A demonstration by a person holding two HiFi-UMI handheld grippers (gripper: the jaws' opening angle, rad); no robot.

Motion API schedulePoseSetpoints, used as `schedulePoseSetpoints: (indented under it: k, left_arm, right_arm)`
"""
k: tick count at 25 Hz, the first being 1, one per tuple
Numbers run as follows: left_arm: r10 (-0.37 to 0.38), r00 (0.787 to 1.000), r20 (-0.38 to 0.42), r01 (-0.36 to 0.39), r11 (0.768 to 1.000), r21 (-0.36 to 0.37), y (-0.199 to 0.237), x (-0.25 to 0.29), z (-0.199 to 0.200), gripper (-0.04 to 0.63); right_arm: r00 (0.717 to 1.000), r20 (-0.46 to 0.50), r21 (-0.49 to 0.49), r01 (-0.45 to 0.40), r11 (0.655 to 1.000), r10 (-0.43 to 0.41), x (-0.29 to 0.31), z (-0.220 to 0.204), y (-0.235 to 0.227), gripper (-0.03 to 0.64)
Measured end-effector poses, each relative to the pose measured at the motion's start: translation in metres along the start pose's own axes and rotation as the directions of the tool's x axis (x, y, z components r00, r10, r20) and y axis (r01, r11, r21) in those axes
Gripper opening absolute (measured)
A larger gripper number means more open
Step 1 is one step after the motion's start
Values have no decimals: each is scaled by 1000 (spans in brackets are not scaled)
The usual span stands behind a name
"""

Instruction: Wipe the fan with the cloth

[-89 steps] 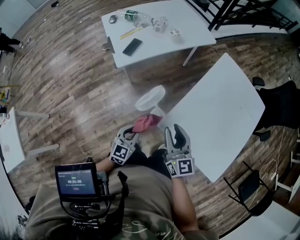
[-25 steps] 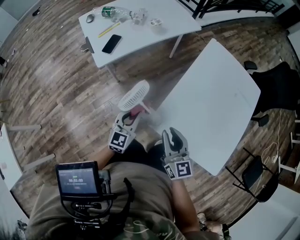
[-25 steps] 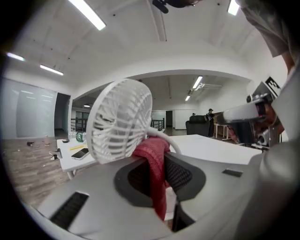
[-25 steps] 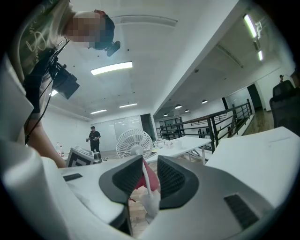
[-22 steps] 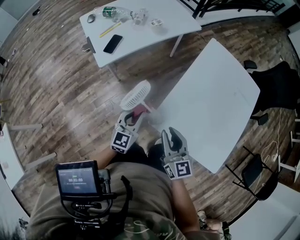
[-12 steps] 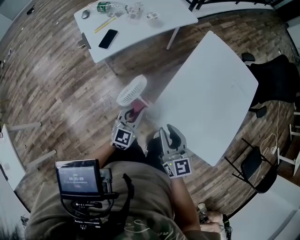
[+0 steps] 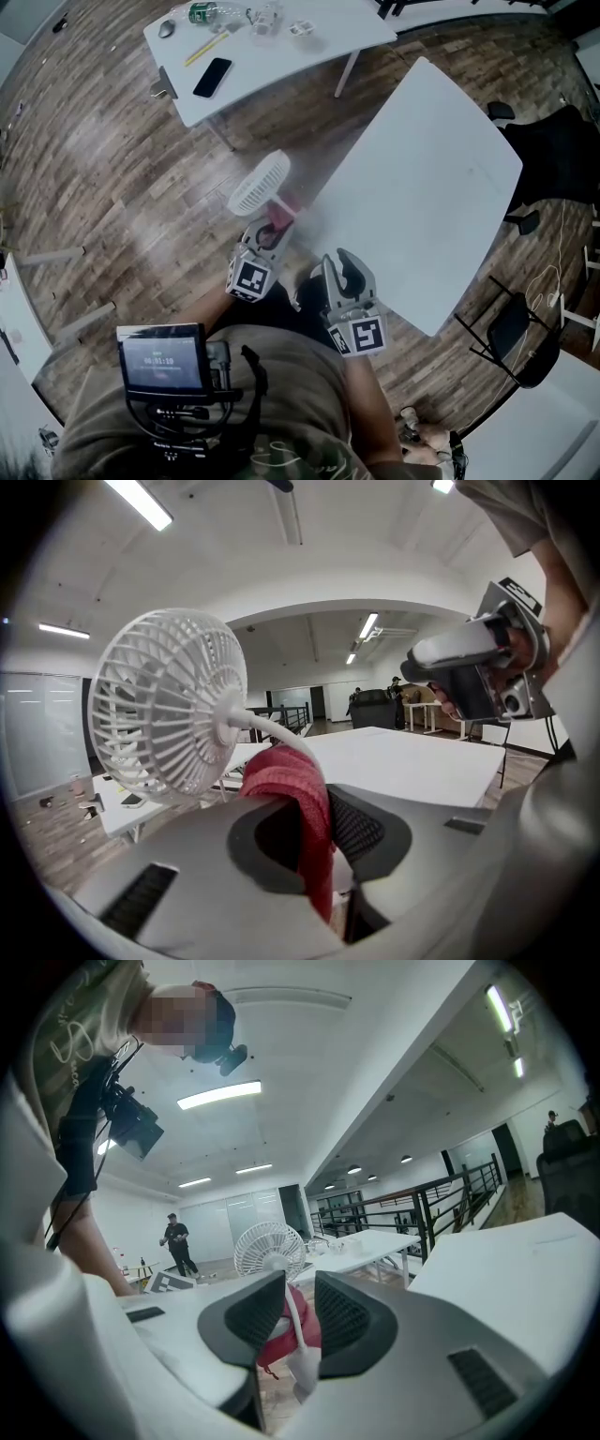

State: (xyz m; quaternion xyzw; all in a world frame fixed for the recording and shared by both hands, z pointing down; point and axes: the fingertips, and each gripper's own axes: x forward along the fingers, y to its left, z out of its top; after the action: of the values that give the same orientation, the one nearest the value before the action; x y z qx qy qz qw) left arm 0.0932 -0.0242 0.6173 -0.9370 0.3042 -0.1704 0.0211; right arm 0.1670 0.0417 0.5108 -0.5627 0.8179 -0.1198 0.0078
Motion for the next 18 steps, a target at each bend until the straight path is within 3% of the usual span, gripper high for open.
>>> schedulePoseSetpoints:
  k: [4, 7, 13, 16, 18]
  left_arm:
    - [-8, 1000, -30, 8, 1000, -9, -3, 3, -15, 80]
    - [-29, 999, -27, 29, 999, 33, -4, 9, -31, 80]
    - [-41, 994, -99, 44, 999, 32, -3, 15, -73, 80]
    - [-19, 994, -104, 23, 999, 34, 3, 17, -79, 81]
    - [8, 996, -87, -9, 1000, -7, 16, 13, -71, 80]
  right_arm:
    - [1000, 6, -2, 0, 1000, 0, 2, -11, -4, 95]
    - [1000, 16, -2, 15, 1000, -15, 4, -19, -7, 95]
    - [999, 20, -3, 37, 999, -37, 6, -34, -17, 95]
    - [999, 7, 0, 43, 999, -43, 7, -40, -19, 95]
    - [999, 0, 7, 45, 999, -45, 8, -38, -18, 95]
